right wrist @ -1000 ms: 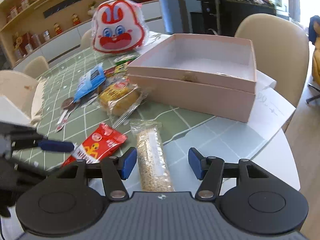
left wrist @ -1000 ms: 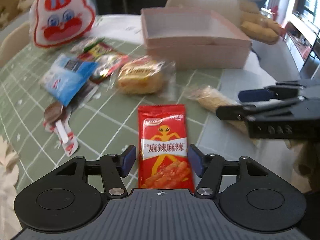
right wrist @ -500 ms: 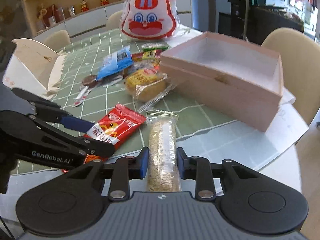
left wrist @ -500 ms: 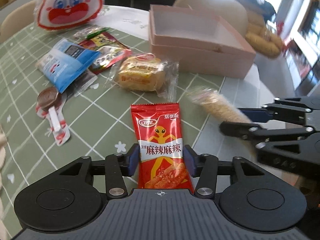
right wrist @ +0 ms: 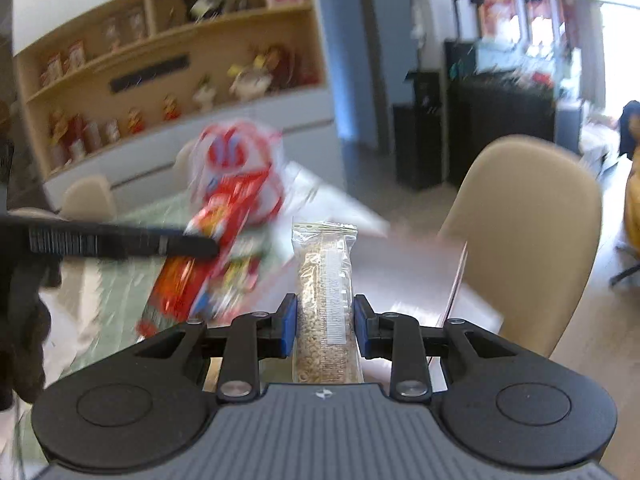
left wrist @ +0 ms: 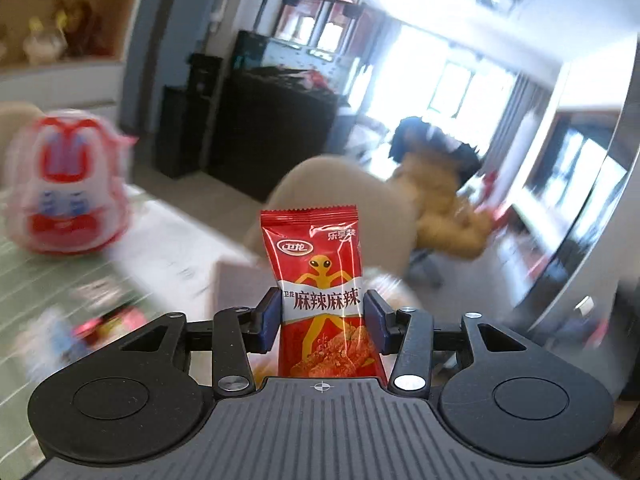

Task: Organize snacks
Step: 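Drop the rice-cracker bar into the pink box with the right tool while the left tool drops the packet, then grasp the lollipop with the left tool while the right tool moves toward the yellow bun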

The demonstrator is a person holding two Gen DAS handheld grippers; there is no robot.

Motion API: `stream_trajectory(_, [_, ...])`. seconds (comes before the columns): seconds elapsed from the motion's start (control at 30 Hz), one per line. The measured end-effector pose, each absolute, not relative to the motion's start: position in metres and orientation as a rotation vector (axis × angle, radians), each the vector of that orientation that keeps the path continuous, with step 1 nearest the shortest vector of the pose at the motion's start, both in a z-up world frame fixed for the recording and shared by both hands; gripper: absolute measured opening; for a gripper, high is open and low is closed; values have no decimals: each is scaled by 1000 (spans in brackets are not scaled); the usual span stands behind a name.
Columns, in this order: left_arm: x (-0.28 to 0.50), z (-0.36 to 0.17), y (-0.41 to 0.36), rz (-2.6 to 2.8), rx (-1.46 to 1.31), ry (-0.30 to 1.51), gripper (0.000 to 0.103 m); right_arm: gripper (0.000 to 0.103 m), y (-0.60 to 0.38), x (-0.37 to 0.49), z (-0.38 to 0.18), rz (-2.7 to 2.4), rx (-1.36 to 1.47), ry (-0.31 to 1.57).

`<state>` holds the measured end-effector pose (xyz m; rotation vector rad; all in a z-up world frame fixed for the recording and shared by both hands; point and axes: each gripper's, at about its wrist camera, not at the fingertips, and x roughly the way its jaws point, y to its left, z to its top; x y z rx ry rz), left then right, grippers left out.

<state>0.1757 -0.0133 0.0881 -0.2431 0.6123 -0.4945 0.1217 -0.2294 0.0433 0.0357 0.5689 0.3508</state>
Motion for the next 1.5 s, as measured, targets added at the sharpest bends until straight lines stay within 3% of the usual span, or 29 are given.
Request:
stream_trajectory(0.07, [216, 84, -17, -518, -335, 694, 56, 44, -231, 147, 47, 291, 33, 550])
stream_trajectory(0.17, [233, 72, -22, -448, -311, 699, 55, 45, -229, 162, 43, 239, 18, 563])
stream_trajectory(0.3, [232, 49, -11, -470, -371, 714, 55, 54, -223, 141, 31, 292, -13, 558])
stream_trajectory(0.63, [175, 5, 66, -221, -322, 729, 55, 54, -176, 110, -26, 419, -93, 705])
stream_trajectory(1.0, [103, -43, 188, 157, -505, 795, 54, 54, -106, 127, -47, 553, -137, 741])
stream_trajectory(1.5, [152, -71, 146, 25, -110, 866, 51, 54, -74, 139, -57, 539, -245, 731])
